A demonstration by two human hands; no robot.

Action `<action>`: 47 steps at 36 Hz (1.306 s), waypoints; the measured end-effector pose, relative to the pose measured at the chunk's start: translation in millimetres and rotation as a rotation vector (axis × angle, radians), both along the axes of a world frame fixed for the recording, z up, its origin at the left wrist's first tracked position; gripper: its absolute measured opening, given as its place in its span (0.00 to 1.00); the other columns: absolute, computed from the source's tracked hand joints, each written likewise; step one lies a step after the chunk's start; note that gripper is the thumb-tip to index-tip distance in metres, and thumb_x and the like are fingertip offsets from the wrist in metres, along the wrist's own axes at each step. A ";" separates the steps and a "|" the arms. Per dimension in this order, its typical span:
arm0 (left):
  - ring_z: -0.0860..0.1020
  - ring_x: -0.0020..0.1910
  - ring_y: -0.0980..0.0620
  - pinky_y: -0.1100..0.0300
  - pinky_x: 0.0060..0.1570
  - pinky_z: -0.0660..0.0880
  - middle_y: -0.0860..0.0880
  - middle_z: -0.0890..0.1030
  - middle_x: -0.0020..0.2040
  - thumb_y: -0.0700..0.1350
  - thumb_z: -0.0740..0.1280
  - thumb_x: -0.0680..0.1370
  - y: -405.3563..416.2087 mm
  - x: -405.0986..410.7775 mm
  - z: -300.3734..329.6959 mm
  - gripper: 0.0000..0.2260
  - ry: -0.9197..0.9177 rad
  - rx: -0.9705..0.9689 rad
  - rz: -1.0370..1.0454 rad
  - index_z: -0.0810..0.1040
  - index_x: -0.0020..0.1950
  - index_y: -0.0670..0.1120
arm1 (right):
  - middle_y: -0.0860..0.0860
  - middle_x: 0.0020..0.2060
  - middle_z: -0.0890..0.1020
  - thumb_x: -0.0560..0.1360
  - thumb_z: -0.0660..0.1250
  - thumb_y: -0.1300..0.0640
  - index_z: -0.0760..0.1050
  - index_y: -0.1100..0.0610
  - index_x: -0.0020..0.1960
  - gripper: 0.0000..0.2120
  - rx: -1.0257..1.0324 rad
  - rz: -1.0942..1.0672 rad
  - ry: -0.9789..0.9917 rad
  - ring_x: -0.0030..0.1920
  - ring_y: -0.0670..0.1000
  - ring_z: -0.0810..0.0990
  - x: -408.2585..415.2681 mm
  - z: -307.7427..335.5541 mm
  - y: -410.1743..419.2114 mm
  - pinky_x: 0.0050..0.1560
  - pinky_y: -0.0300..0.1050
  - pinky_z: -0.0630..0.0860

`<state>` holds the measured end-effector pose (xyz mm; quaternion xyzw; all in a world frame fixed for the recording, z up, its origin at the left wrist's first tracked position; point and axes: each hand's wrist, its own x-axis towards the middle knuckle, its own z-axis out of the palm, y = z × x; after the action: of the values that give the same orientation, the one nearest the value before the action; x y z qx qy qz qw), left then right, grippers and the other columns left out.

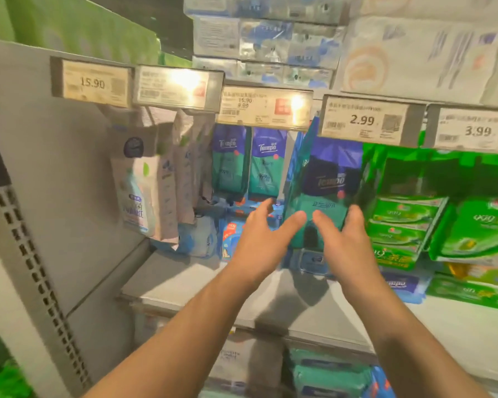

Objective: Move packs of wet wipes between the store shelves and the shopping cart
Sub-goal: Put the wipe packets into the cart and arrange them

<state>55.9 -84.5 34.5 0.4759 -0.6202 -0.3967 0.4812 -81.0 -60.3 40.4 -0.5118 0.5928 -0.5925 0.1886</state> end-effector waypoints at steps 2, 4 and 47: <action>0.70 0.67 0.59 0.53 0.71 0.67 0.64 0.73 0.63 0.71 0.66 0.67 -8.3 -9.4 -4.9 0.27 0.003 0.027 -0.011 0.71 0.64 0.64 | 0.41 0.49 0.82 0.78 0.69 0.47 0.71 0.50 0.56 0.12 0.001 0.049 -0.113 0.52 0.43 0.82 -0.9 -3.2 -4.6 0.53 0.45 0.76; 0.67 0.65 0.61 0.57 0.68 0.65 0.67 0.69 0.57 0.67 0.68 0.72 -15.5 -15.7 -7.6 0.20 0.006 0.017 -0.036 0.68 0.60 0.64 | 0.35 0.46 0.80 0.81 0.68 0.51 0.71 0.50 0.52 0.06 -0.001 0.082 -0.211 0.44 0.28 0.78 -2.7 -7.5 -9.6 0.45 0.30 0.73; 0.83 0.52 0.55 0.47 0.52 0.81 0.56 0.83 0.54 0.56 0.79 0.56 39.9 24.7 38.8 0.32 0.170 -0.096 -0.398 0.72 0.56 0.59 | 0.60 0.58 0.85 0.72 0.64 0.42 0.87 0.53 0.55 0.21 -0.167 0.507 -0.866 0.55 0.58 0.86 45.9 28.0 57.6 0.52 0.51 0.84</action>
<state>80.5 -44.5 73.4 0.2854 -0.6772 -0.4924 0.4663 -35.1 -2.7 68.5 -0.3602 0.2680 -0.7315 0.5132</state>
